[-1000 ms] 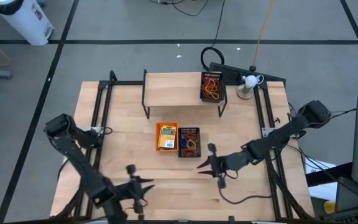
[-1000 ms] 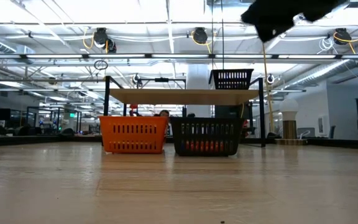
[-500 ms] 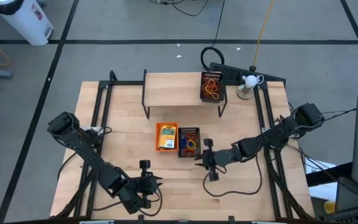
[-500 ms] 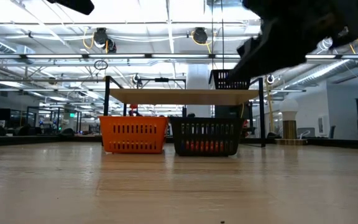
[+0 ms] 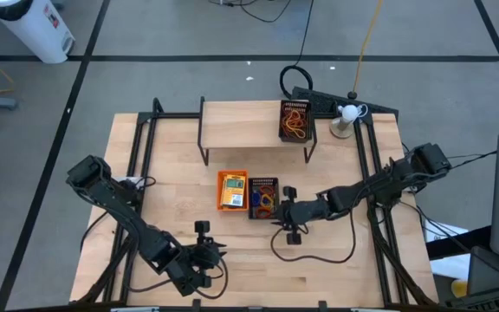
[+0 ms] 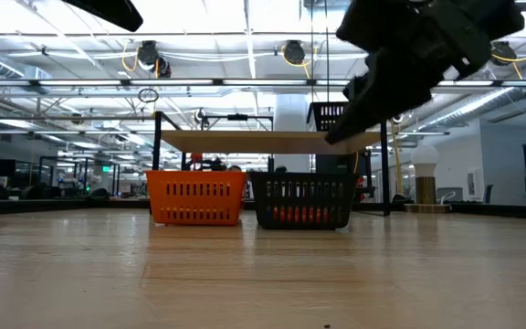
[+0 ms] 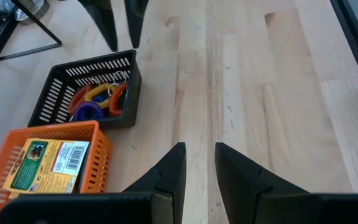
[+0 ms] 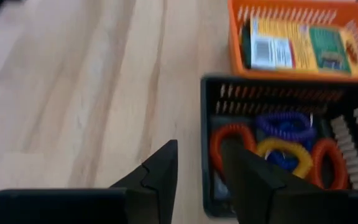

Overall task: Pick & Place Office Desk Supplies
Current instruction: Put the black bin on the shelf

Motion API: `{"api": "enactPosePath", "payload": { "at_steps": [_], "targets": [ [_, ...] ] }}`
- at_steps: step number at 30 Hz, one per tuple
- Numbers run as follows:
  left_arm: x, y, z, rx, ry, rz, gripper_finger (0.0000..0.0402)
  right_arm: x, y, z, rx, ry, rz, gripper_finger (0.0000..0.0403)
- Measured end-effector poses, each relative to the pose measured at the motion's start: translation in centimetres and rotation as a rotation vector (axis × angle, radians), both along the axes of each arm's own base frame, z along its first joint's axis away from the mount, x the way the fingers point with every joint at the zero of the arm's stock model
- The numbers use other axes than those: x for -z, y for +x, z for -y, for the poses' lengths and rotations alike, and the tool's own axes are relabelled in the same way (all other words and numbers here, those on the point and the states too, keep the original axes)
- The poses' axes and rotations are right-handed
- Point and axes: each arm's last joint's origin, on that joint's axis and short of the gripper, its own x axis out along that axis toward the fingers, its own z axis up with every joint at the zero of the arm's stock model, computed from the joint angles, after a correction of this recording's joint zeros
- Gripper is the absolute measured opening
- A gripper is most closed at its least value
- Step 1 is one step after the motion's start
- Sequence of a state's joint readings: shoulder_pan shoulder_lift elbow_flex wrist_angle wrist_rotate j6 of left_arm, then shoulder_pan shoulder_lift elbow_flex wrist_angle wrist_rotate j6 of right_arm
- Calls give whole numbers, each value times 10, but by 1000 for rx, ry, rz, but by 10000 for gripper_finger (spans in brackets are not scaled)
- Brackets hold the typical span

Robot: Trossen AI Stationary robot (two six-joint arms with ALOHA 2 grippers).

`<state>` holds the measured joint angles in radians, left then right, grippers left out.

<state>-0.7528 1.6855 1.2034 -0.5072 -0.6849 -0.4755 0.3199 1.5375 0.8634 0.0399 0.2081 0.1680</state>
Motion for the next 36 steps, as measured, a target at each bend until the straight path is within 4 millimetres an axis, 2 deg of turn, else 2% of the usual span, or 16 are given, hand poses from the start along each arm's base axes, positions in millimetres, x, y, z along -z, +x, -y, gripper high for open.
{"api": "enactPosePath", "payload": {
  "at_steps": [3, 10, 14, 21, 23, 29, 36],
  "targets": [
    [0, -1, 0, 2, 2, -7, 88, -6, 2, -1, -3, 5, 20, 119],
    [1, -1, -1, -4, 5, -16, 88, 0, 3, 3, 8, 2, -16, 122],
    [1, -1, -1, -4, 8, -19, 88, 9, 6, 3, -25, 32, -48, 122],
    [2, -1, -4, -27, 15, -22, 88, 44, 15, 4, -10, 29, -148, 121],
    [2, -1, -4, -32, 10, -20, 88, 48, 17, 5, 0, 32, -153, 121],
    [2, -1, -4, -30, 11, -21, 88, 46, 18, 5, 2, 39, -135, 121],
    [2, -1, -4, -35, 3, -20, 88, 23, 13, 0, -29, 34, -58, 120]
  ]
}}
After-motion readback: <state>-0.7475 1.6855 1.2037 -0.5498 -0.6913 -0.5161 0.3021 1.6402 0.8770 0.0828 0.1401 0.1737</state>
